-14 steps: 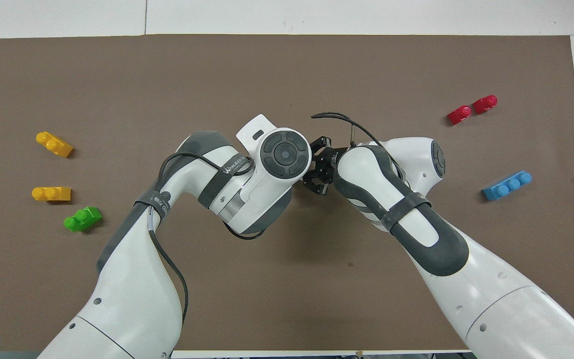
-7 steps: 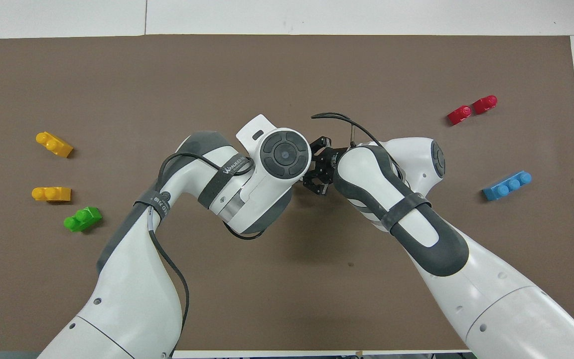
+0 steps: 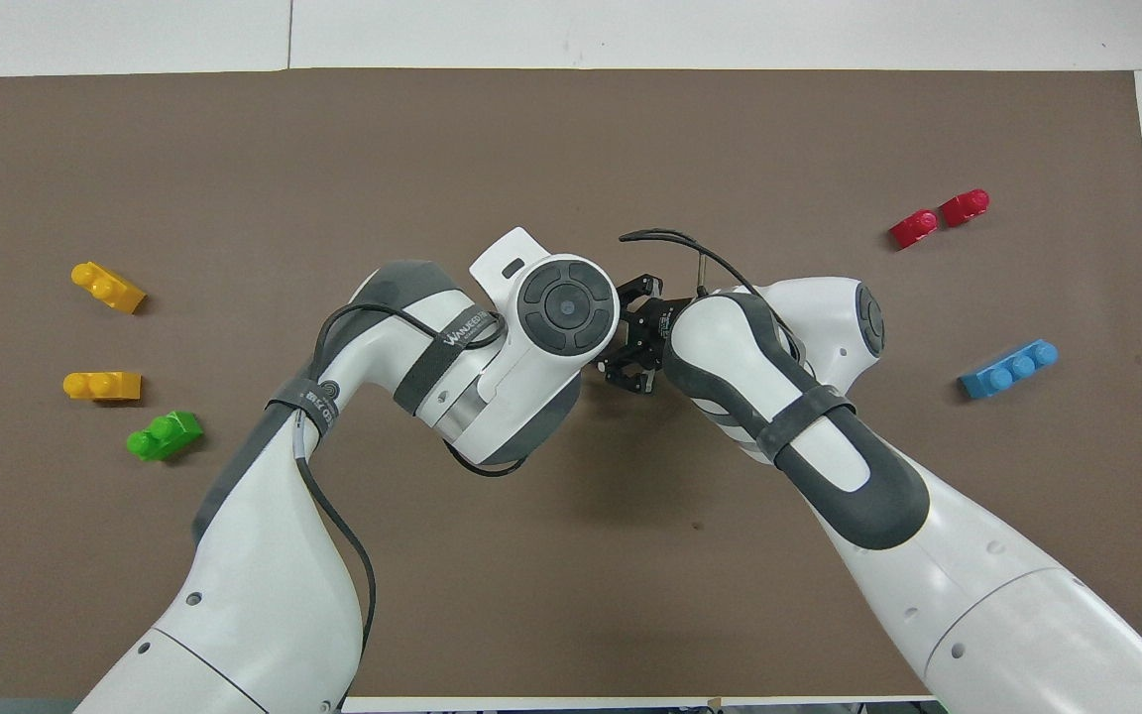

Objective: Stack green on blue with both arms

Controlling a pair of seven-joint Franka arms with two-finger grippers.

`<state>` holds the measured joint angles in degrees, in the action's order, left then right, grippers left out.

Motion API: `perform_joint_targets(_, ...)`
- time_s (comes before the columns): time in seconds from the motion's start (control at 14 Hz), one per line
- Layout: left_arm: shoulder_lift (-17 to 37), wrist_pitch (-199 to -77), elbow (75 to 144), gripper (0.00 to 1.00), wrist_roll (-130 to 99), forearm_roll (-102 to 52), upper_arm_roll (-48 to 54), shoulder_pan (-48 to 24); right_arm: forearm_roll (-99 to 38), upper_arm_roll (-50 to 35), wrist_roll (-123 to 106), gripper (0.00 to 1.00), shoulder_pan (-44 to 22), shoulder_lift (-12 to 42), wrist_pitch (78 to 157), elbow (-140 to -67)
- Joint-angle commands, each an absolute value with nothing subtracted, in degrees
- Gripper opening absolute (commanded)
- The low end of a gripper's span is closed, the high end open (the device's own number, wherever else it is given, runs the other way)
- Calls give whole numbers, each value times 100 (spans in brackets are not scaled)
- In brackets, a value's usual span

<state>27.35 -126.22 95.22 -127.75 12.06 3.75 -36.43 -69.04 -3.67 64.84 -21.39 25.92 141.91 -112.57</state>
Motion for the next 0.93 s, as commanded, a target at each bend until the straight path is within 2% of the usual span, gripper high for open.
perform_joint_targets(0.0, 2330, -12569, 9668, 100, -12323, 651, 237, -3130, -7031, -360, 6346, 100, -2153, 2514, 14186, -11373)
perform_joint_targets(0.36, 1943, -12217, 9668, 100, -12112, 353, 229, -3006, -7023, -352, 6363, 100, -2022, 2487, 14037, -11347)
perform_joint_targets(0.57, 1942, -12199, 9668, 100, -12067, 343, 229, -3006, -6909, -317, 6372, 100, -1671, 2461, 13563, -11355)
perform_joint_targets(0.85, 1942, -12199, 9668, 100, -12067, 343, 229, -3015, -6084, -308, 6363, 100, -1030, 2426, 13080, -11347)
